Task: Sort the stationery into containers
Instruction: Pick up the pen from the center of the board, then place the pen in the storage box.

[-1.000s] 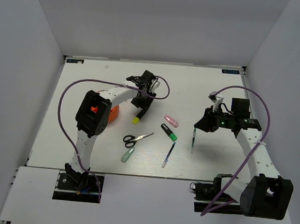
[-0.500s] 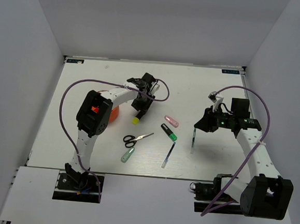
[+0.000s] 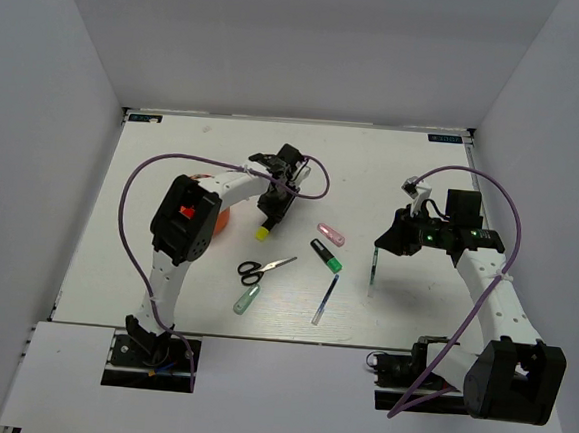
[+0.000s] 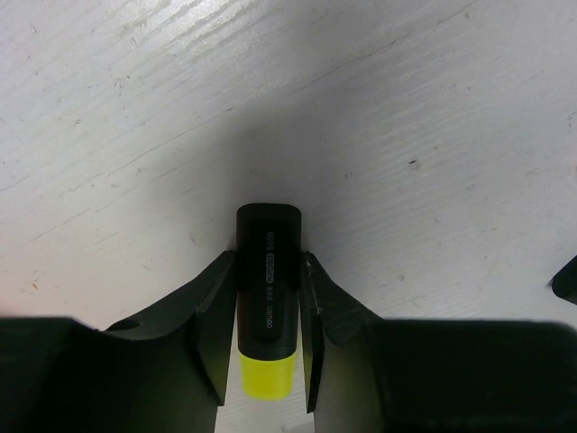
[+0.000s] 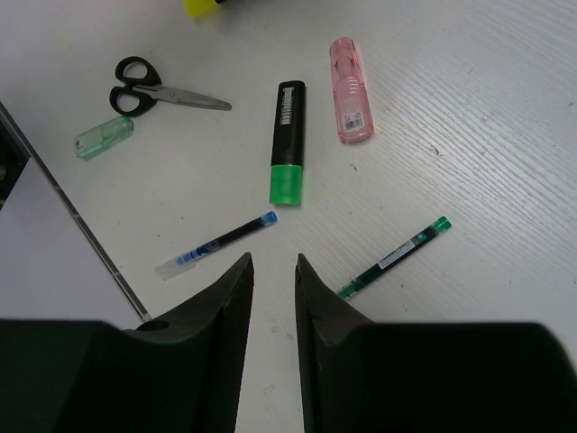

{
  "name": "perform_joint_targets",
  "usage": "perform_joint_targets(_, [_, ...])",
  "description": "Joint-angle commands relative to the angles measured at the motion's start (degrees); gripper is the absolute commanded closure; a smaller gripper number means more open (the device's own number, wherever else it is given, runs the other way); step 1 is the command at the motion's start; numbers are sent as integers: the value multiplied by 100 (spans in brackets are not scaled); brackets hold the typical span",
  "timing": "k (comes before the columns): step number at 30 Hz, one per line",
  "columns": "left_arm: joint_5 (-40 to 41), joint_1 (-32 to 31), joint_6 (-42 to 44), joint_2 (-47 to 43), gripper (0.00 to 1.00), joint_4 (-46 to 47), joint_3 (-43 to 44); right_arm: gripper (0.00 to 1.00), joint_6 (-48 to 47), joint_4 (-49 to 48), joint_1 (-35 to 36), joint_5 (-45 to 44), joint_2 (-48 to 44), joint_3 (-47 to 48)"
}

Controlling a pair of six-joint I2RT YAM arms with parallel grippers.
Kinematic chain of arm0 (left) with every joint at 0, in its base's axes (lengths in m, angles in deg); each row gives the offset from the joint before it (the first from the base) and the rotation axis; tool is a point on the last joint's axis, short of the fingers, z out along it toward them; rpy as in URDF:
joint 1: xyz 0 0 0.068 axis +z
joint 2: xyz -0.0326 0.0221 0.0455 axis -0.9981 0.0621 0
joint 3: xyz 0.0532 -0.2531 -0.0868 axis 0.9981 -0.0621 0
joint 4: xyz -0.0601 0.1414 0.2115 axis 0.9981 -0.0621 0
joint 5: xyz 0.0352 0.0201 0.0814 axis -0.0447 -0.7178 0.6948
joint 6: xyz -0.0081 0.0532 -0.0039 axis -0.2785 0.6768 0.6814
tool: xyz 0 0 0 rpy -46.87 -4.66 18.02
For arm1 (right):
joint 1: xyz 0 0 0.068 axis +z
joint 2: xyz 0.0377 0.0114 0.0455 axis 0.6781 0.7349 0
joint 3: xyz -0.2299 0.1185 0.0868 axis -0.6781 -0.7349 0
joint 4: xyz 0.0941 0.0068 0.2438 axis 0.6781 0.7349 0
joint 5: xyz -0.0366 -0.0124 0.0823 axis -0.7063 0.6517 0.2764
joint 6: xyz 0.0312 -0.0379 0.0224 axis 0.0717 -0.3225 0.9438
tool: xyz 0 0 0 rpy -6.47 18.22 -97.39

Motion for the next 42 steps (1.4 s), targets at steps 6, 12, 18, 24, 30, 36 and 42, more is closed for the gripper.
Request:
perform_joint_targets(6, [67,-87,-77,-152,98,-99,-69,30,-11,-57,-5,55,-101,44])
perform_joint_targets(12, [-144,-78,-288,-1407,100,24,-209,34,-3,-101,-22,82,-101,26])
perform_joint_targets(18, [-390,105,-622,-2963,100,525,-999,50,6,-127,-23,187,-110,-9])
perform_joint_targets(24, [-338,598,-790,-4816,100,1359,-2395,100,-29,-153,-14,450,-136,-70])
perform_joint_targets(30, [932,1458,-693,-6434,100,2528,-4031,95,-108,-583,-5,810,-320,-412])
perform_joint_targets(36, [1780,2303,-1009,-6788,100,3240,-4665,92,-187,-1085,-23,1162,-602,-843])
perform_joint_targets(42, [1930,2777,-1132,-6534,100,3855,-4964,89,-257,-1173,-23,1215,-593,-879])
